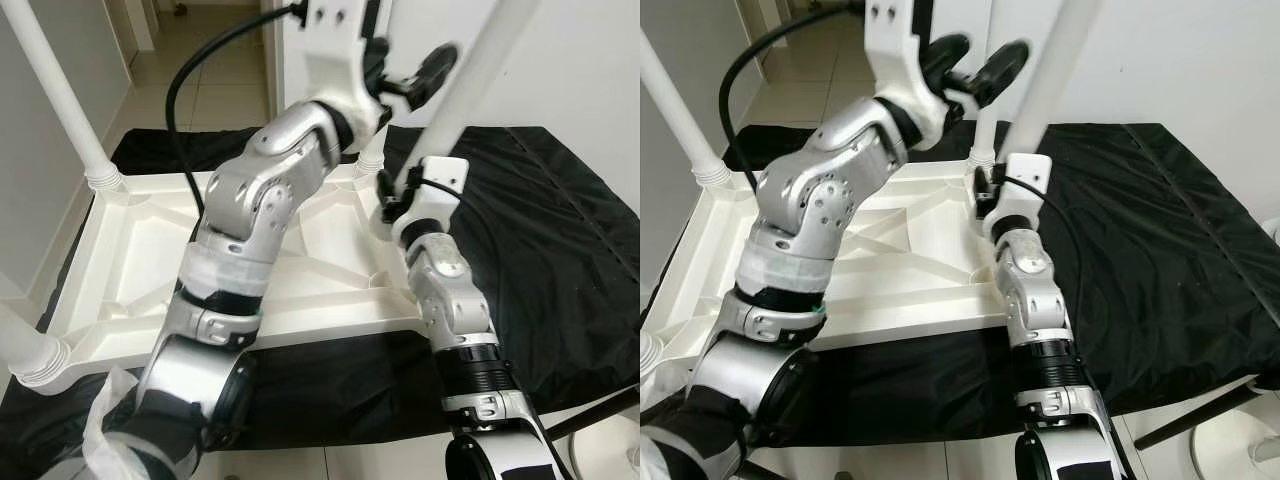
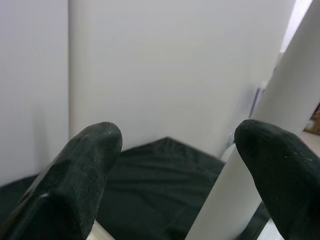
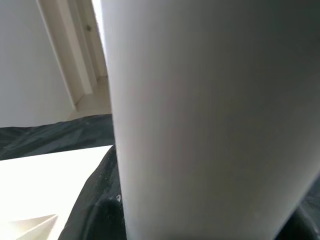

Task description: Building children table

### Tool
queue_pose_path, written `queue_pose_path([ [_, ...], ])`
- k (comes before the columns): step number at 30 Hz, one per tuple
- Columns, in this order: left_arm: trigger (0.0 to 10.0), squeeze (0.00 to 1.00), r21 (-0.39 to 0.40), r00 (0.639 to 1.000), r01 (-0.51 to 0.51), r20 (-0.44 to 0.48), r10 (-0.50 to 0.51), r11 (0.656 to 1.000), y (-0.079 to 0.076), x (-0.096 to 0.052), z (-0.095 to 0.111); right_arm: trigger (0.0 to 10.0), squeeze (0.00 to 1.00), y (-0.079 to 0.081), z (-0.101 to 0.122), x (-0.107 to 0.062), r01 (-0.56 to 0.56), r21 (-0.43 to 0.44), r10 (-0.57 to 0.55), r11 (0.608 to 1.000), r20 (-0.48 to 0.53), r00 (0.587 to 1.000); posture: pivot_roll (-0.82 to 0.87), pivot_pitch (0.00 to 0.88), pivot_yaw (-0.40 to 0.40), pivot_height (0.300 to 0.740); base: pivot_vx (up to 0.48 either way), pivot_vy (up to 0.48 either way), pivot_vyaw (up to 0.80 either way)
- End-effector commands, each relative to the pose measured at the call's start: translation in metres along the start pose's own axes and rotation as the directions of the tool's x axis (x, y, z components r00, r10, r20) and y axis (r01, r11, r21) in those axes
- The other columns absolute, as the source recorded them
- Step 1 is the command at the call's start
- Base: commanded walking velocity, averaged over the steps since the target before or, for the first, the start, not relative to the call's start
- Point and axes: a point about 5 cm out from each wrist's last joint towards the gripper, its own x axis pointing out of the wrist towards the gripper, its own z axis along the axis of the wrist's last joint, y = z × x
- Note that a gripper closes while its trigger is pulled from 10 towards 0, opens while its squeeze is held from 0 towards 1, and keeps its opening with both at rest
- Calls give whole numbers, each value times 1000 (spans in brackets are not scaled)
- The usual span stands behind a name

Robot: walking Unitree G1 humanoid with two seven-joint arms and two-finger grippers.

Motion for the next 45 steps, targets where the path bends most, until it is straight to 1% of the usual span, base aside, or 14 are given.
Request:
queue_pose_path([
  [1,10000,0,33,1000,14,1,-14,999,-4,-2,-2,10000,0,-7,2,-2,29,-6,-29,1000,13,1000,-48,3,15,740,0,0,0],
  [5,10000,0,87,999,11,-32,-8,996,-1,-15,-21,10000,0,-22,6,-3,83,-14,-82,996,33,996,-44,7,10,740,0,0,0],
  [9,10000,0,101,999,17,-38,-14,995,-1,-18,-25,10000,0,-25,7,-3,93,-16,-92,996,36,995,-44,7,10,740,0,0,0],
  [11,10000,0,198,994,97,-68,-86,975,-10,-27,-42,10000,0,-33,9,-3,115,-21,-114,993,44,993,-44,8,7,740,0,0,0],
  [14,10000,0,230,975,210,-125,-185,950,-25,-39,-63,10000,0,-37,11,-3,130,-23,-128,991,49,990,-45,8,6,740,0,0,0],
  [15,10000,0,230,975,210,-125,-185,950,-25,-39,-63,10000,0,-37,11,-3,130,-23,-128,991,49,990,-45,8,6,740,0,0,0],
  [17,10000,0,266,947,300,-203,-251,916,-36,-48,-86,10000,0,-39,11,-3,139,-27,-138,990,46,989,-45,8,5,740,0,0,0],
  [21,10000,0,275,923,350,-265,-279,895,-41,-56,-106,10000,0,-39,11,-3,144,-29,-142,989,44,989,-46,7,5,740,0,0,0],
  [23,10000,0,287,894,395,-341,-292,873,-43,-64,-129,10000,0,-40,11,-3,146,-33,-144,989,43,989,-46,7,5,740,0,0,0],
  [29,10000,0,278,847,453,-431,-311,847,-46,-73,-153,10000,0,-41,11,-3,150,-37,-148,988,44,988,-55,4,7,740,0,0,0],
  [31,10000,0,303,825,478,-477,-303,824,-48,-77,-164,10000,0,-42,11,-3,153,-39,-151,987,44,988,-55,1,7,740,0,0,0],
  [34,10000,0,310,819,485,-489,-300,818,-48,-79,-168,10000,0,-42,11,-3,154,-39,-152,987,44,987,-55,1,7,740,0,0,0],
  [37,10000,0,334,786,507,-558,-267,794,-47,-83,-184,10000,0,-42,12,-3,154,-41,-153,987,43,987,-56,0,8,740,0,0,0],
  [45,10000,0,364,771,491,-605,-200,792,-37,-80,-195,10000,0,-41,11,-2,152,-40,-150,988,41,988,-53,0,8,740,0,0,0],
])
